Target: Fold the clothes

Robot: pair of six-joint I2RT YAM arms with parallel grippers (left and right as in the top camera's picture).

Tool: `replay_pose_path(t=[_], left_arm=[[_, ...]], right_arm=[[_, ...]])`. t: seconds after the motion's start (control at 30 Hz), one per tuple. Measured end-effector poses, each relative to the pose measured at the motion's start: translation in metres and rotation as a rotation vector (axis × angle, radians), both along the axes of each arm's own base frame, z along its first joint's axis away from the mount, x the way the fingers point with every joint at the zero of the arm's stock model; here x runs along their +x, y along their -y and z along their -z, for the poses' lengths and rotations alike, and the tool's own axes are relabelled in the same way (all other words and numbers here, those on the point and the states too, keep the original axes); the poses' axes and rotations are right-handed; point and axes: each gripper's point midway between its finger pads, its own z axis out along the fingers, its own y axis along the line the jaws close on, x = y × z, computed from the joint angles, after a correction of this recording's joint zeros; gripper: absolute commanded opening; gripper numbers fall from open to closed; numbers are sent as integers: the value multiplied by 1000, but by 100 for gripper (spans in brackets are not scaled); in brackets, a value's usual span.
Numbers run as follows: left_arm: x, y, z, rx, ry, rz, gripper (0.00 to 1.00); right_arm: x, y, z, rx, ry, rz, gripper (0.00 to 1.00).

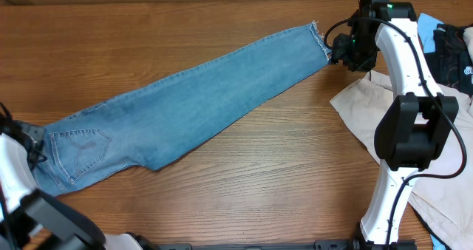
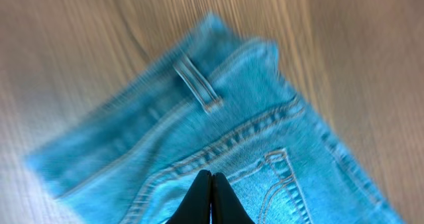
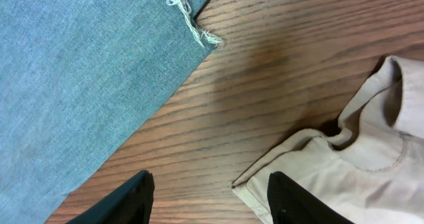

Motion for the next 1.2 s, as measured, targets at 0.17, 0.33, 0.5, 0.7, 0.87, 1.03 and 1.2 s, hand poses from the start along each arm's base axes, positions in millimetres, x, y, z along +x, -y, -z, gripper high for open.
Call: replay_pose_path(t=[0.17,0.33,0.5,0.7,0.87,1.03,1.2], left_arm=[[-7,18,61,-174,-121,17,7],[-15,5,76,-116,-205,1,14],[-18,2,76,-98,-226,4,18],[-19,12,77,-150,-223,20,22],[-22,18,77,-175,-235,23,29],[-25,23,78,-202,-246,31,42],[-26,28,78,-225,-249,34,44]], right_arm=[[14,0,-3,-4,60,-14,59],[27,1,2,-15,108,-58,66],[43,-6,30,6,130,-153,77],[74,-13,57,29,226,-229,82],[85,-14,75,29,254,-245,79],[94,-20,77,53,291,-292,67],[94,-23,84,64,290,-314,4]])
